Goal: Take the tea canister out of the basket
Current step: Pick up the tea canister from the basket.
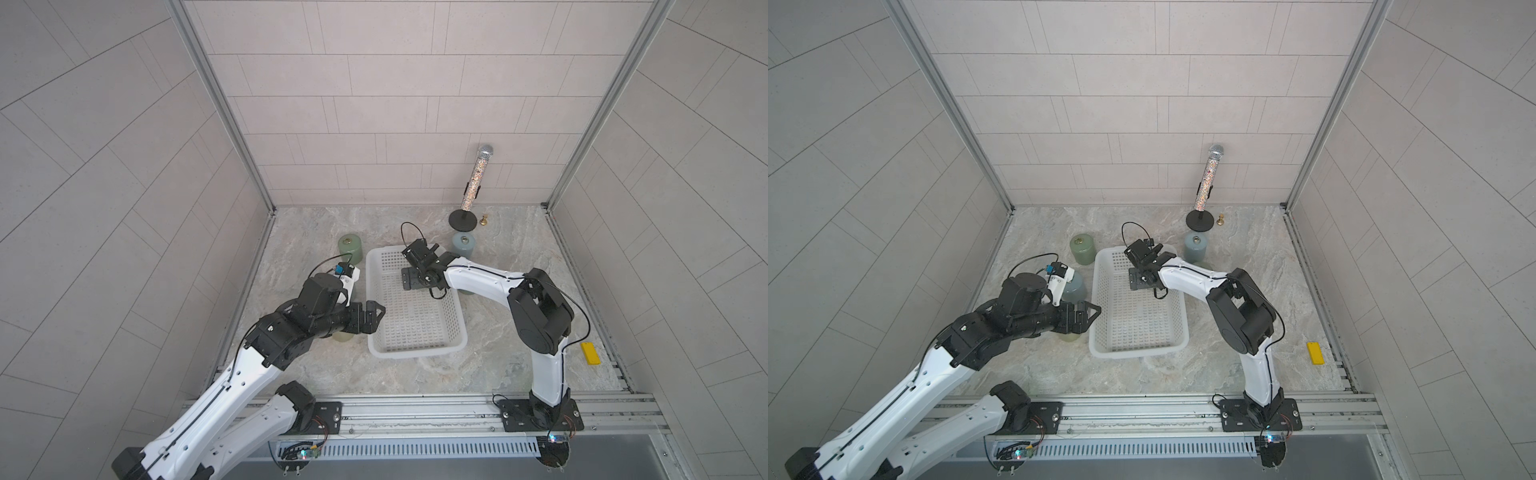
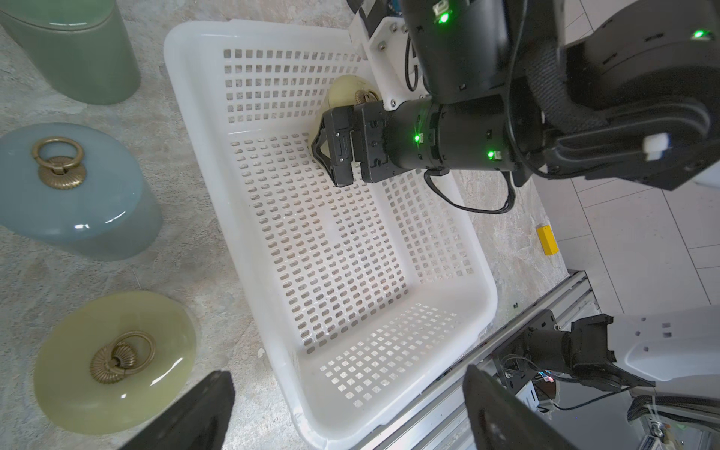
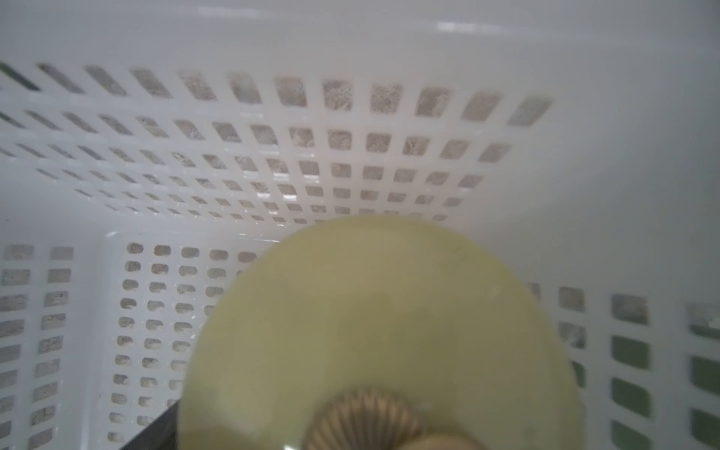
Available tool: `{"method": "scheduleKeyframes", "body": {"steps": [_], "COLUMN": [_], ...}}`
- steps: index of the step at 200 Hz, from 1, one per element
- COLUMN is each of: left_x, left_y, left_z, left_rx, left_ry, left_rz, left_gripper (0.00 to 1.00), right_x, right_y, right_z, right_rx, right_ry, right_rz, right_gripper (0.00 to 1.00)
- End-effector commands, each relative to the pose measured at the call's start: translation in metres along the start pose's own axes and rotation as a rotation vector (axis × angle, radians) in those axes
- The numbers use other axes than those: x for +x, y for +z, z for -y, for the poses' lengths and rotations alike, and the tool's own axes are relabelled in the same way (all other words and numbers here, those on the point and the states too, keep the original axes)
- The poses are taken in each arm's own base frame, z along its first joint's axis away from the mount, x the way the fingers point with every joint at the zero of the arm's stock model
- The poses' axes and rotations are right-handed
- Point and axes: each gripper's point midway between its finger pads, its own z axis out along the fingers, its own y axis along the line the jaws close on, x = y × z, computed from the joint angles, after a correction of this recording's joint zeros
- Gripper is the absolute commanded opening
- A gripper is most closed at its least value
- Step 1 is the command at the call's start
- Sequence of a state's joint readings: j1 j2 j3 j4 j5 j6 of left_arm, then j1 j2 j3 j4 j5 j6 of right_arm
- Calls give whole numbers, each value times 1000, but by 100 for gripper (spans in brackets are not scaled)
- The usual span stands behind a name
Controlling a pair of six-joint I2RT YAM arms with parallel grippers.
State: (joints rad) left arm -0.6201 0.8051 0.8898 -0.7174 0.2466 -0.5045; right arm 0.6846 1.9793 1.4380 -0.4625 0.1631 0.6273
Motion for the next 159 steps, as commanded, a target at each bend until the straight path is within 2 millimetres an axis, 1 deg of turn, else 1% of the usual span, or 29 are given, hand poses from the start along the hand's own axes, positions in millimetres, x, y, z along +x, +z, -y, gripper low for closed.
{"method": "scheduleKeyframes", "body": {"steps": [1,52,85,104,119,142,159], "left_x": [2,1,1,2,2,2,3], "left_y": [-3,-7,-8,-8,-8,-8,-8], "left_z": [-2,-3,-3,-3,-3,-4,-4], "left_rx": [-14,-22,-23,-23,-25,-24,-26], "left_ry": [-6,-5,-5,-6,-5,-5,-6], "left_rz": [-10,-7,-7,-8,-8,-7,-8], "left_gripper": [100,100,100,100,100,100,100], "right_x": [-13,-13,-12,-12,-14,-18,-21], "right_y": [6,20,25,26,23,16,8], "right_z": [4,0,1,2,1,0,-2], "right_rx": [30,37,49,54,47,36,27], "right_ry": [-5,-11,-16,-25,-29,-32,-35], "right_rz": [52,55,53,52,57,69,80], "right_gripper": [100,100,95,91,86,85,82]}}
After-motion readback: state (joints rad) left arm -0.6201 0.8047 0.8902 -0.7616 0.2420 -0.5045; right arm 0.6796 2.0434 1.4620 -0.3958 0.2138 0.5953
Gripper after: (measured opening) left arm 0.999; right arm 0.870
